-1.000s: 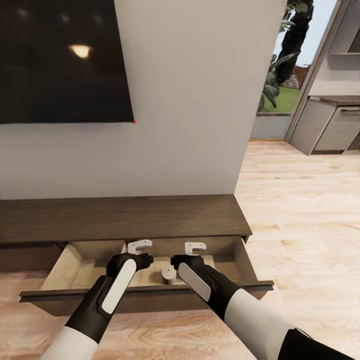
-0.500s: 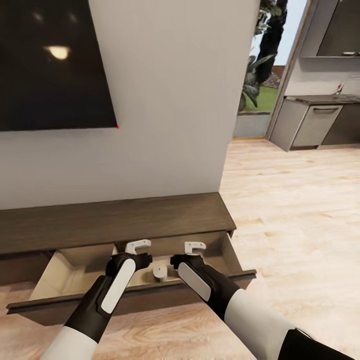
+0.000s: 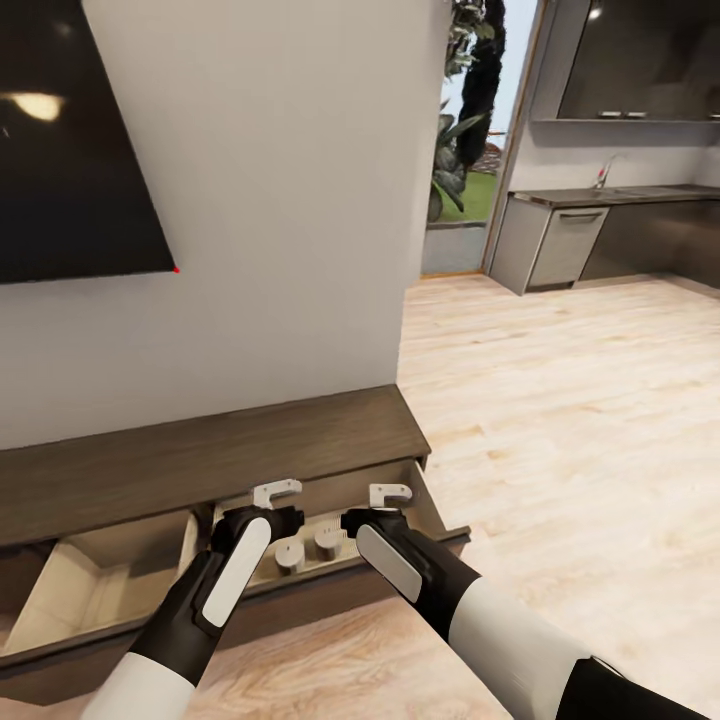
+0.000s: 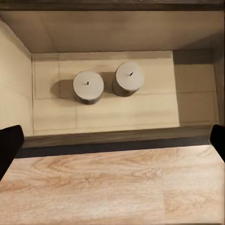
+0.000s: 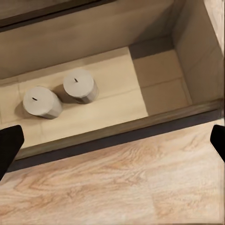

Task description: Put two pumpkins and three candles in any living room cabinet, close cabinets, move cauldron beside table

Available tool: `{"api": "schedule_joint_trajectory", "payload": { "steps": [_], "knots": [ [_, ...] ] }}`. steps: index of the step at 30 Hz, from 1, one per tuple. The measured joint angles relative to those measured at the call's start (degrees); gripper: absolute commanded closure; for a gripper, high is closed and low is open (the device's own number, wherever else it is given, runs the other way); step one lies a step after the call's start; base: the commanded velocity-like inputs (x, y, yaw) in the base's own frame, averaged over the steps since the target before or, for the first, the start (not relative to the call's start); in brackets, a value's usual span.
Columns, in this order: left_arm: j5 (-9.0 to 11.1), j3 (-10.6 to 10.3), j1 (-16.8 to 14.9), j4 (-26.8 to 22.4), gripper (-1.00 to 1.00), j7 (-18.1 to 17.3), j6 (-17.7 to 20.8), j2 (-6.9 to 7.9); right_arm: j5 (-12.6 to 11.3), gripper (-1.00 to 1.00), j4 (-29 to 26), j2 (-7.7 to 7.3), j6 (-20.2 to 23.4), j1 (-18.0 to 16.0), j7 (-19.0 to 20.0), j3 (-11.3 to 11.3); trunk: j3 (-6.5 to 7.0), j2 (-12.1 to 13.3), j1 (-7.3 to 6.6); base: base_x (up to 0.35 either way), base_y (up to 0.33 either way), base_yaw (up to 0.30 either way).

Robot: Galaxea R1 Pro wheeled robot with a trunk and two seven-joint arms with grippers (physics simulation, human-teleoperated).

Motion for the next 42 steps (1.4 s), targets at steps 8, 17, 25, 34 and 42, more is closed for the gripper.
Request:
{"api": "schedule_joint_trajectory", "payload": {
  "steps": [8, 17, 25, 34, 42],
  "knots": [
    [0.0, 0.0, 0.0, 0.0, -1.0, 0.0, 0.0, 0.0, 0.0, -1.0, 0.0, 0.0, 0.0, 0.0, 0.0, -0.1, 1.26, 2.4, -1.32, 0.0, 0.0, -0.279],
    [0.0, 0.0, 0.0, 0.0, -1.0, 0.0, 0.0, 0.0, 0.0, -1.0, 0.0, 0.0, 0.0, 0.0, 0.0, -0.1, 1.48, 2.4, -1.32, 0.0, 0.0, -0.279],
    [-0.1, 3.3, 0.0, 2.4, -1.0, 0.1, 0.0, 0.27, 0.0, -1.0, 0.0, 0.0, 0.1, 0.0, -0.5, -0.1, 1.7, 2.4, -1.32, 0.0, 0.0, -0.279],
    [-0.5, 3.8, -0.2, 6.9, -1.0, 0.2, 0.0, 0.4, 0.0, -1.0, 0.4, -0.5, 5.1, 0.0, -0.8, -6.1, 2.04, 2.4, -1.32, 0.0, 0.0, -0.276],
    [-1.0, 3.2, -0.2, 13.0, -1.0, 0.2, -0.6, 0.51, -0.5, -1.0, 0.9, -8.68, 4.8, 1.0, -0.2, -7.4, 2.45, 2.4, -1.32, 0.0, 0.0, -0.258]
  ]
}}
